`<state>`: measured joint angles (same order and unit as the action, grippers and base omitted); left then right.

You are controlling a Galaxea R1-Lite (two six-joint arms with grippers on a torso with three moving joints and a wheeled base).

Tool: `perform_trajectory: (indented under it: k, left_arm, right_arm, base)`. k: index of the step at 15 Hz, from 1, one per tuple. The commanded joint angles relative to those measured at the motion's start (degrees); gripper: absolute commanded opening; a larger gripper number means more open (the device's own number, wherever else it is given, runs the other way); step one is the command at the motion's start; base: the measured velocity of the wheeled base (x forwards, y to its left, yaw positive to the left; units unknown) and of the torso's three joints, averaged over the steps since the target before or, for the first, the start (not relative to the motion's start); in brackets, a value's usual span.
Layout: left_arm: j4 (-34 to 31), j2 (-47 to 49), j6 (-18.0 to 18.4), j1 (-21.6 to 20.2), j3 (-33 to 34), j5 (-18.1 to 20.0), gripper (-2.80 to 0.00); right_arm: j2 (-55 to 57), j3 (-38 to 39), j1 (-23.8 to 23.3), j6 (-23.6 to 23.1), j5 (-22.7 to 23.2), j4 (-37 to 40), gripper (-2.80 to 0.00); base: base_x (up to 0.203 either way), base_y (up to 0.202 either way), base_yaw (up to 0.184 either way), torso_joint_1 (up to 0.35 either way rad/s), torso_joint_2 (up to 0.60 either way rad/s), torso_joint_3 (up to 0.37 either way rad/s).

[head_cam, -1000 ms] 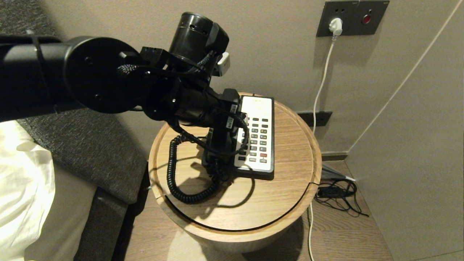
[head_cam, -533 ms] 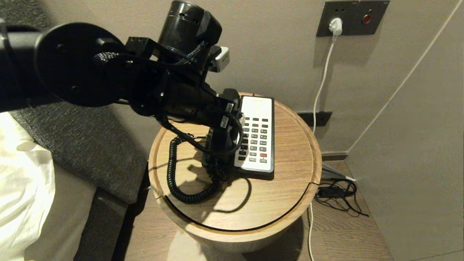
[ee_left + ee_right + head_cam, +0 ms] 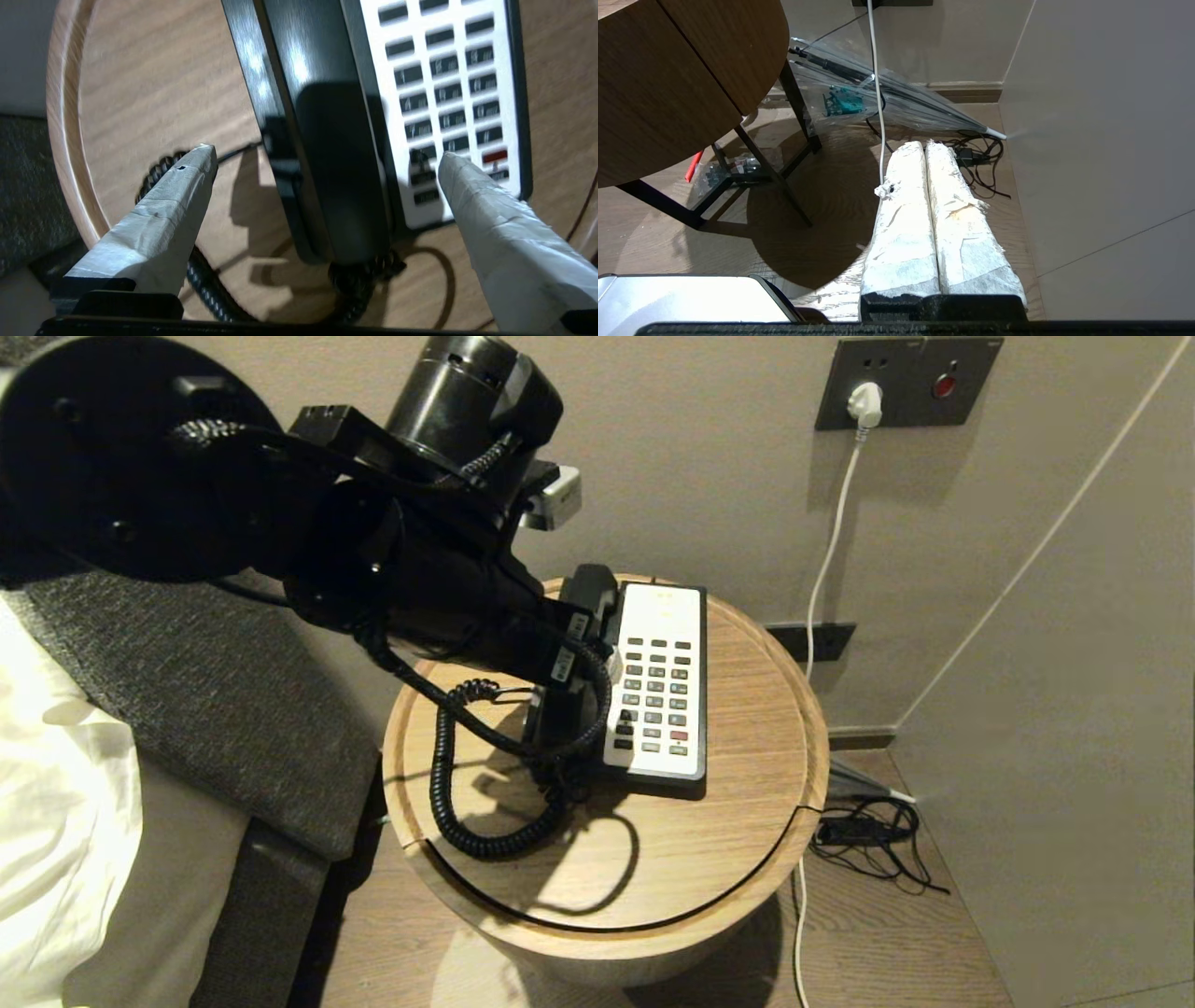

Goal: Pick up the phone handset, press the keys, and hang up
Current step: Pick up the desk phone handset

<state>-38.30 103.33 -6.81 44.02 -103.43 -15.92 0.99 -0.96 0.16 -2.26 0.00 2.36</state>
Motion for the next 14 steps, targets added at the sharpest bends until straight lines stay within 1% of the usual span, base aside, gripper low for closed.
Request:
perform_trajectory:
  k: [1, 3, 6, 9, 13, 14]
  left_arm:
    - [-4.13, -0.46, -1.27, 0.68, -1.28, -0.24, 0.00]
    - [-8.74, -0.09, -2.01, 1.18, -2.86, -0.56, 0.00]
    - [-9.97, 0.14, -2.36, 1.60, -3.74, -1.39, 0.00]
    - [-12.56, 0.10, -3.55, 2.47, -4.69, -1.32, 0.00]
    - [-15.79, 1.00, -3.05, 2.51, -5.28, -1.39, 0.00]
    - [-16.18, 2.01, -2.83, 2.48, -6.53, -1.32, -2.80]
  right_arm:
    - [-0.02, 0.00, 0.02, -0.03, 0.00, 0.01, -2.80]
    - [-0.02, 0.00, 0.02, -0.03, 0.00, 0.01, -2.80]
    - [-0.02, 0.00, 0.02, -0.03, 0.00, 0.01, -2.80]
    - [-0.02, 0.00, 0.02, -0.03, 0.00, 0.01, -2.80]
    - [-0.01, 0.00, 0.02, -0.03, 0.00, 0.01, -2.80]
    - [-0.02, 0.00, 0.02, -0.03, 0.00, 0.01, -2.80]
  base:
    - [0.000, 0.000, 0.000, 0.000, 0.00, 0.000]
    - [0.000, 0.000, 0.000, 0.000, 0.00, 0.000]
    - [0.000, 0.000, 0.000, 0.000, 0.00, 0.000]
    - [0.000, 0.000, 0.000, 0.000, 0.00, 0.000]
    - [0.000, 0.000, 0.000, 0.000, 0.00, 0.000]
    - [0.000, 0.000, 0.000, 0.000, 0.00, 0.000]
